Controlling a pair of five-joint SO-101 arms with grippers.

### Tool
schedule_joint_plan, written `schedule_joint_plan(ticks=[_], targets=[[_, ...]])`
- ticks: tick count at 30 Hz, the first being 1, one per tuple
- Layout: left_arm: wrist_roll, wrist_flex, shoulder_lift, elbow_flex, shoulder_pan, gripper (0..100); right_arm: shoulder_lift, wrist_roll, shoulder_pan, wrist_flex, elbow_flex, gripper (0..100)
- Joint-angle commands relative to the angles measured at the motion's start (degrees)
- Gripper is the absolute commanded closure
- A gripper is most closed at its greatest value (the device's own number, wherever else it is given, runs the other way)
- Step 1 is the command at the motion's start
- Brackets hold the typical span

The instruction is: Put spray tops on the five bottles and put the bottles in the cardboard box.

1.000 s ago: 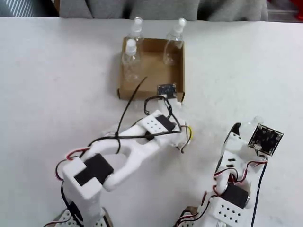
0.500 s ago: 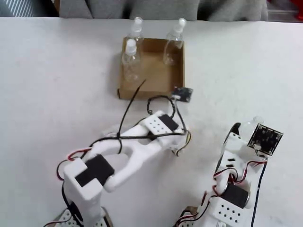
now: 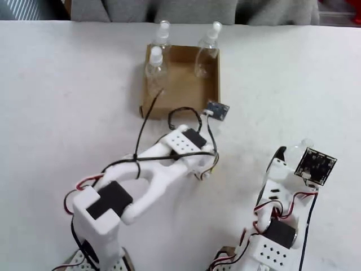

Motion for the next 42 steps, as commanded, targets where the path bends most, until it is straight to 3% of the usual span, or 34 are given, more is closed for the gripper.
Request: schedule_joint_plan(ticks=[1,6,18,25,32,42], targets=[[-2.3,0.7,-1.2,-3.0,-3.9,98,-0.5,-0.2,-3.6,-0.2,0.8,95.8],[-7.1,-0.6,-8.7,3.4,-4.4,98,-0.5,-0.3,-6.8,-4.0,0.8,95.8],[-7.4,-20.1,-43.1,36.4,-5.4,98,-0.5,-0.3,-22.5,-17.7,0.8,95.8],[-7.4,-21.8,-56.1,43.8,-9.5,98,-0.5,-0.3,-29.8,-27.6,-0.2,95.8],[-7.4,-27.0,-64.7,50.2,-12.6,98,0.0,-0.4,-36.8,-28.0,-6.5,97.1],[-7.4,-30.5,-75.3,57.2,-13.2,98,30.0,-1.8,-38.4,-28.4,-22.1,98.2]])
